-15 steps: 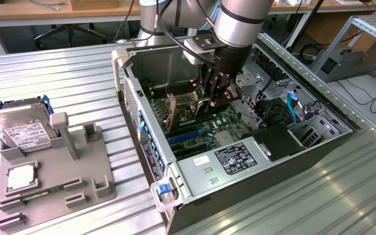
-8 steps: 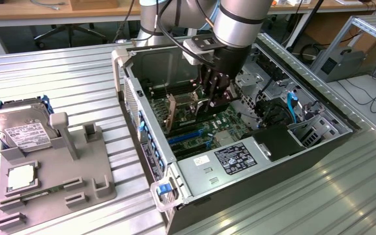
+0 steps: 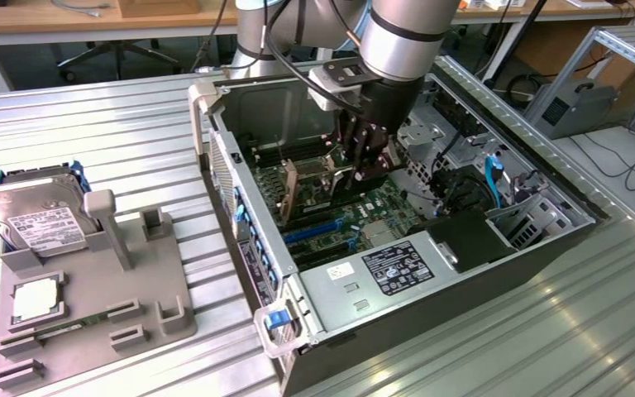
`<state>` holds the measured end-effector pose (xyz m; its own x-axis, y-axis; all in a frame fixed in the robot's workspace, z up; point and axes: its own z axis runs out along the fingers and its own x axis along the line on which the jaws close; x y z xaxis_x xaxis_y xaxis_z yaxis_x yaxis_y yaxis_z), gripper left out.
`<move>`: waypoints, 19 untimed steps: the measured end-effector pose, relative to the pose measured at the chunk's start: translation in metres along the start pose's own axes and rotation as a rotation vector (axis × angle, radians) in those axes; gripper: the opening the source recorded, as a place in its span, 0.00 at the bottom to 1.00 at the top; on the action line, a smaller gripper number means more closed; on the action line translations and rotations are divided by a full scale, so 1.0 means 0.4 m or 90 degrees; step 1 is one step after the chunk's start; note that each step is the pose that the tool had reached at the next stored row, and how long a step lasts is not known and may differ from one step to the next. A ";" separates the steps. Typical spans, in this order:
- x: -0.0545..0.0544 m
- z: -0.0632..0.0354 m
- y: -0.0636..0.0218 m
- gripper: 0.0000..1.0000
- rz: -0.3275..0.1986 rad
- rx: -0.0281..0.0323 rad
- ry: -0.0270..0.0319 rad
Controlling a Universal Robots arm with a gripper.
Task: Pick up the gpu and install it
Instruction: 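Insert the gpu into the slot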
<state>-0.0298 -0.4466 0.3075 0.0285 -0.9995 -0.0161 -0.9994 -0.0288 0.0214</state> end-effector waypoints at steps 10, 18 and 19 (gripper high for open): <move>0.000 0.002 0.001 0.27 0.000 0.0025 0.0000; 0.000 0.002 0.004 0.27 0.000 0.0026 0.0000; 0.000 0.002 0.005 0.27 0.000 0.0027 0.0000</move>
<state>-0.0318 -0.4467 0.3066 0.0285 -0.9995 -0.0161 -0.9994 -0.0288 0.0172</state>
